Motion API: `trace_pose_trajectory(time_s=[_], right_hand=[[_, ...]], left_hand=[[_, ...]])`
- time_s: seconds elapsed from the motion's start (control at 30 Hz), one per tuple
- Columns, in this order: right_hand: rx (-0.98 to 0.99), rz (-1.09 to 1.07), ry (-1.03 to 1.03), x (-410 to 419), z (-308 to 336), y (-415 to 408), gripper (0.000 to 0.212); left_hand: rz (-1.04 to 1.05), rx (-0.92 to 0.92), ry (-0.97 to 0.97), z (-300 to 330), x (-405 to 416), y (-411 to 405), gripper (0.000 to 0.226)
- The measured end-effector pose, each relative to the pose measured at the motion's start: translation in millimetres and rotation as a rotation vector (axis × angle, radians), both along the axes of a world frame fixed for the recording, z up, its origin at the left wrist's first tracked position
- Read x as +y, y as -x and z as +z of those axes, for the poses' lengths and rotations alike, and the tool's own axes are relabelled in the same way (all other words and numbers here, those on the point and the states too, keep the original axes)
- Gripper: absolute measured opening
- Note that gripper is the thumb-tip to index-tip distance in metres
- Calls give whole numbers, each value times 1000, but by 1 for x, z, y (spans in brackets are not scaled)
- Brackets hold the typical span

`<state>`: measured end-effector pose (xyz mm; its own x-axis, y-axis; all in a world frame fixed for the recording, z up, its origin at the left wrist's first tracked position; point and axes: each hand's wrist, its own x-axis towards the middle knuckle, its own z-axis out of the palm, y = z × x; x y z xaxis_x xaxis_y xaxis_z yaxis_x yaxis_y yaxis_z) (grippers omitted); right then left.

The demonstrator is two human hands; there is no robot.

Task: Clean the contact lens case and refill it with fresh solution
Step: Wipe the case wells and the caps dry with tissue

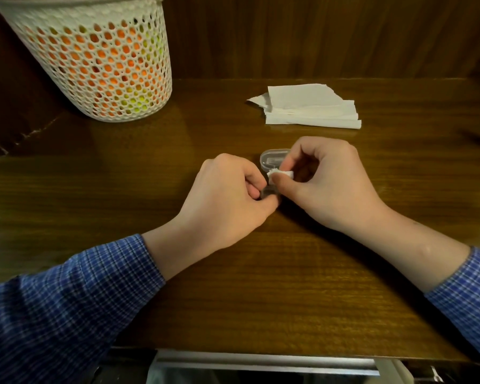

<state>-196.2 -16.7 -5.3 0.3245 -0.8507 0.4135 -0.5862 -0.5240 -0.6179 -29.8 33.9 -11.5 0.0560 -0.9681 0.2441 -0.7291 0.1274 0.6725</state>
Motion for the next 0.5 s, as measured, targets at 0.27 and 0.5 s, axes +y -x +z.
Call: trace_pose_trajectory(time_s=[0.27,0.5], right_hand=[[14,71,-106,-1,4,-1,19],[50,82,-118,0,7,3,14]], left_hand=[[3,-14,1,-2,0,0,12],[-11,27,-28,-1,-1,-2,12]])
